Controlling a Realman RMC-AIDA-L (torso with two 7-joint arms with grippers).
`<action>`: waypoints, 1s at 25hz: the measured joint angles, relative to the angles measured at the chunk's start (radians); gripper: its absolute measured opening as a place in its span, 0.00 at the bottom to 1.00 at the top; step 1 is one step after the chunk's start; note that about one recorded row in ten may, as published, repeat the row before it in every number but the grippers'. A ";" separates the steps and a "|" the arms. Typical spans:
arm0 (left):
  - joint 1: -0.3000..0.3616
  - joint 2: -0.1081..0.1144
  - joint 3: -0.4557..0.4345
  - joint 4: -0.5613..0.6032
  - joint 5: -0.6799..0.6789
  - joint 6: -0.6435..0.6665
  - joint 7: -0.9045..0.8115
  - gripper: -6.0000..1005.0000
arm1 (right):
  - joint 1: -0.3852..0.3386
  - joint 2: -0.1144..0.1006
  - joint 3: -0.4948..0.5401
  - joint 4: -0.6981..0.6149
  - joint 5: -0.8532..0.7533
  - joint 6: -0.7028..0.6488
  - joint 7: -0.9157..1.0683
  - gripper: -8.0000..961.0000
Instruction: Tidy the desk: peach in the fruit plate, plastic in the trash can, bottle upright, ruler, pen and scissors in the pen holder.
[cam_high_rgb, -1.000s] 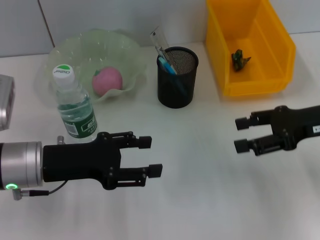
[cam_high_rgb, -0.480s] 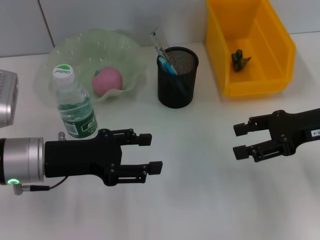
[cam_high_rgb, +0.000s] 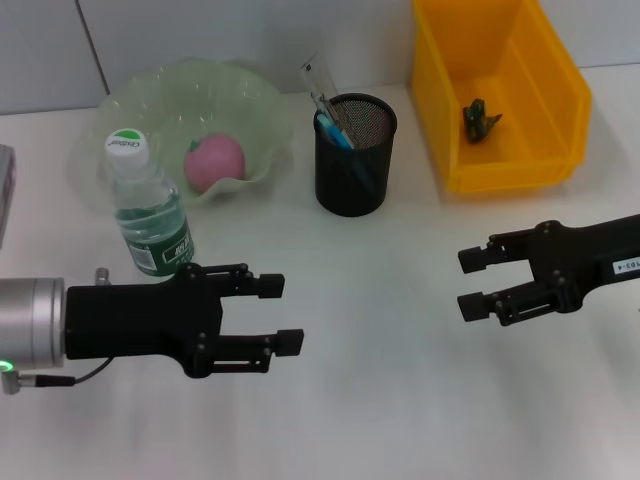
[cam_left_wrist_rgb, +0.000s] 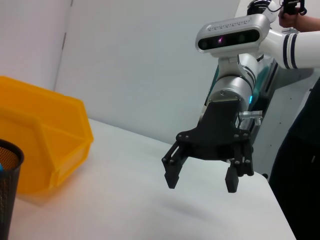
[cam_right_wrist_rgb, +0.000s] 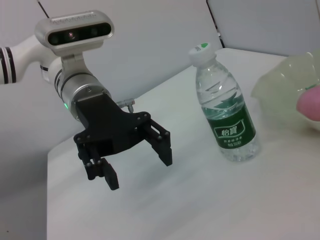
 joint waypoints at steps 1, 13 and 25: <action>0.000 0.000 0.000 0.000 0.000 0.000 0.000 0.73 | 0.000 0.000 0.000 0.000 0.000 0.000 0.000 0.85; 0.012 0.016 0.003 0.000 0.000 0.023 0.007 0.73 | 0.000 0.014 0.000 -0.001 0.000 0.000 0.000 0.85; 0.019 0.020 0.003 0.001 0.000 0.036 0.010 0.73 | -0.003 0.023 0.001 -0.002 0.002 -0.001 -0.002 0.85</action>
